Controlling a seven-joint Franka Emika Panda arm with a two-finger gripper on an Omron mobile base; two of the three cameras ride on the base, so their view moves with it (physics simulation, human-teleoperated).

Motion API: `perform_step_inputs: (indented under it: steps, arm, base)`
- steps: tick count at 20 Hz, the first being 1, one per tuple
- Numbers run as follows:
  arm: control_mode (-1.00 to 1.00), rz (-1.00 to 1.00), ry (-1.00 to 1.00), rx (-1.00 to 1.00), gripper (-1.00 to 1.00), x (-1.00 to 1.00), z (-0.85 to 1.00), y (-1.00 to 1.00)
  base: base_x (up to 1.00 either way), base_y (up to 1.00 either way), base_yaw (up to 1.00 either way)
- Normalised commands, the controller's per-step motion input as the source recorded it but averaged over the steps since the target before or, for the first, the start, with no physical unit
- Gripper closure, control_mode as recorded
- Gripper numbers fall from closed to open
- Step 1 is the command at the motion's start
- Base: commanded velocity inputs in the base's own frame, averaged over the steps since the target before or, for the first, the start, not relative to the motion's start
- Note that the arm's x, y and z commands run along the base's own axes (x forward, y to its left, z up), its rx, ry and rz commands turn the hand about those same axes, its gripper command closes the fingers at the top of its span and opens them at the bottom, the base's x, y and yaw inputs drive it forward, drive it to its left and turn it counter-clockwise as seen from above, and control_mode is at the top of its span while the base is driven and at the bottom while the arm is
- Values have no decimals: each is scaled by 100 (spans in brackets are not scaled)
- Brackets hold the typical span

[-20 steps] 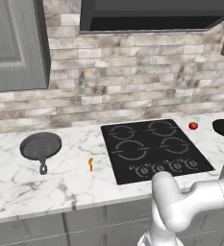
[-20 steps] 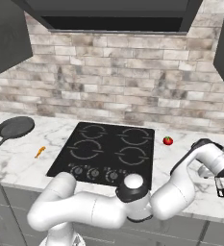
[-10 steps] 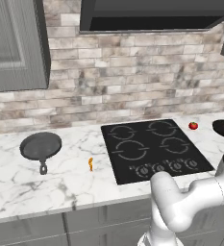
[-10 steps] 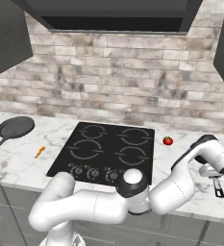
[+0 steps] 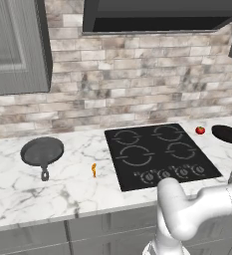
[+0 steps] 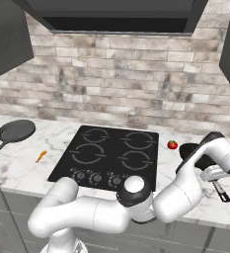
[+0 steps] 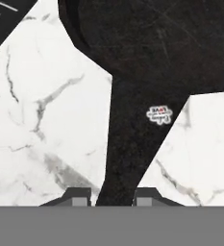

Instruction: Place both pans onto different burners. Then place the tomato and the shrimp on different pans.

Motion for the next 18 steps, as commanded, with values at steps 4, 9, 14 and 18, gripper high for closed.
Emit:
perform_step_inputs:
  steps: [4,9,14,18]
  arm:
    - [-100,12,-10,-4,100,-33,7,70]
    - [-100,6,-10,-2,100,-32,46,44]
    - [-100,1,-16,-6,100,-35,62,23]
    - [-100,0,-10,-15,100,-41,44,23]
  base:
    - [0,0,0]
    - [0,0,0]
    - [0,0,0]
    - [0,0,0]
